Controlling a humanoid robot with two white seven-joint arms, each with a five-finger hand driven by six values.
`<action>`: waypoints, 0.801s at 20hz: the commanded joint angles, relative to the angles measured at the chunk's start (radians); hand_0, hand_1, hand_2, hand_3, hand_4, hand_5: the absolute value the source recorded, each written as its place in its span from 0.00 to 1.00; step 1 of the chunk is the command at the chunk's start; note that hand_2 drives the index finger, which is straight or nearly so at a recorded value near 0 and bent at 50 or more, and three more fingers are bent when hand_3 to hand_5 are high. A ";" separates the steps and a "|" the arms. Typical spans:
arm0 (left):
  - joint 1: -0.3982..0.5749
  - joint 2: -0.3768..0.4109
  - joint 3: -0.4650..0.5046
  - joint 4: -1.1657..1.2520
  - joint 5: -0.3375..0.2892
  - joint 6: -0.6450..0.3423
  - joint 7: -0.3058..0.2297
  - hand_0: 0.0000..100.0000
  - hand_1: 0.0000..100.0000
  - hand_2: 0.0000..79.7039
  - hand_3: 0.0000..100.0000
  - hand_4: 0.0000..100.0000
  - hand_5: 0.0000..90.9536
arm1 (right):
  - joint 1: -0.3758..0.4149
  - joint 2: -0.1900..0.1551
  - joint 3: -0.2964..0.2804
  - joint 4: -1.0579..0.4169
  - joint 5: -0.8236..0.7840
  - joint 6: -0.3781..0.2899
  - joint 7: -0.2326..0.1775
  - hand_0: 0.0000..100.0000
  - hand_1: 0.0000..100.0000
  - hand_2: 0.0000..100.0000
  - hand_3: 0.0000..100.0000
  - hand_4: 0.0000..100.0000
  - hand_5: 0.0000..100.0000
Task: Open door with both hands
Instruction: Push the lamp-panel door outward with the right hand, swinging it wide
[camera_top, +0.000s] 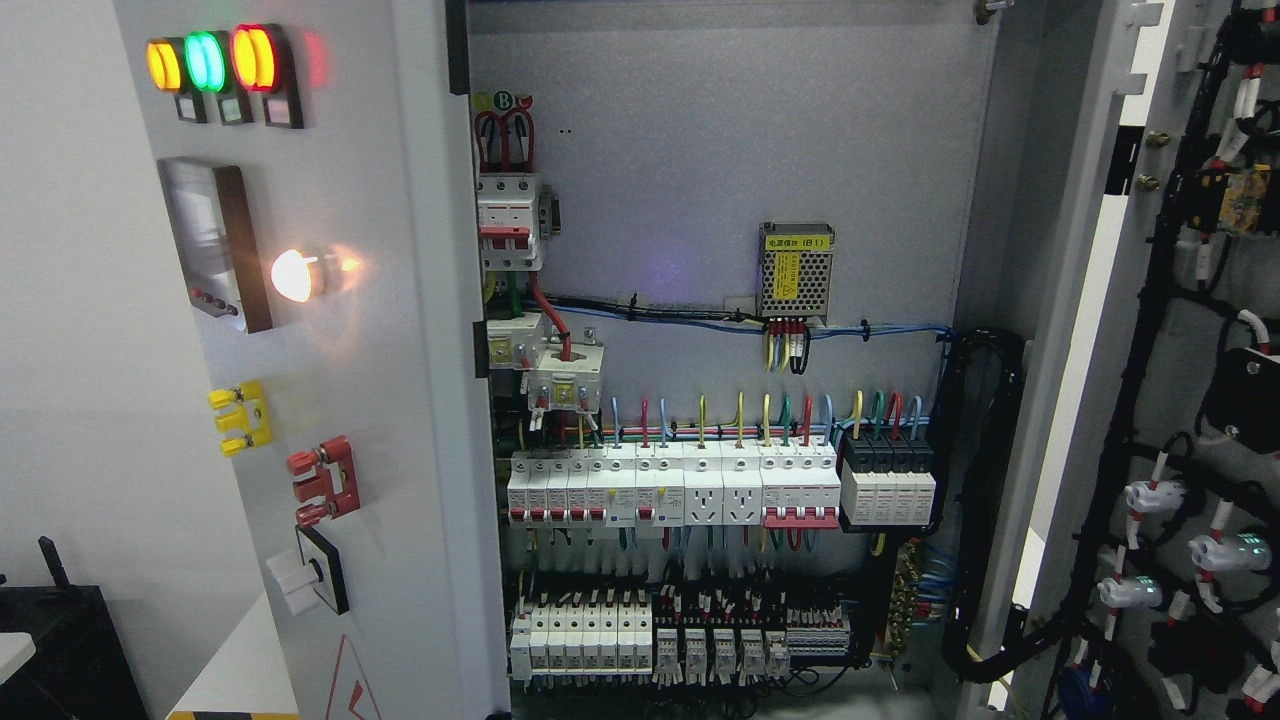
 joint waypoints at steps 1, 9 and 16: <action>0.000 0.000 0.000 0.000 0.000 0.000 0.000 0.00 0.00 0.00 0.00 0.03 0.00 | 0.002 0.028 0.087 -0.040 -0.001 -0.001 0.000 0.11 0.00 0.00 0.00 0.00 0.00; 0.000 0.000 0.000 0.000 0.000 0.000 0.000 0.00 0.00 0.00 0.00 0.03 0.00 | 0.008 0.065 0.127 -0.037 0.004 0.088 -0.011 0.11 0.00 0.00 0.00 0.00 0.00; 0.000 0.000 0.000 0.000 -0.002 0.000 0.000 0.00 0.00 0.00 0.00 0.03 0.00 | 0.007 0.107 0.145 -0.023 0.014 0.111 -0.075 0.11 0.00 0.00 0.00 0.00 0.00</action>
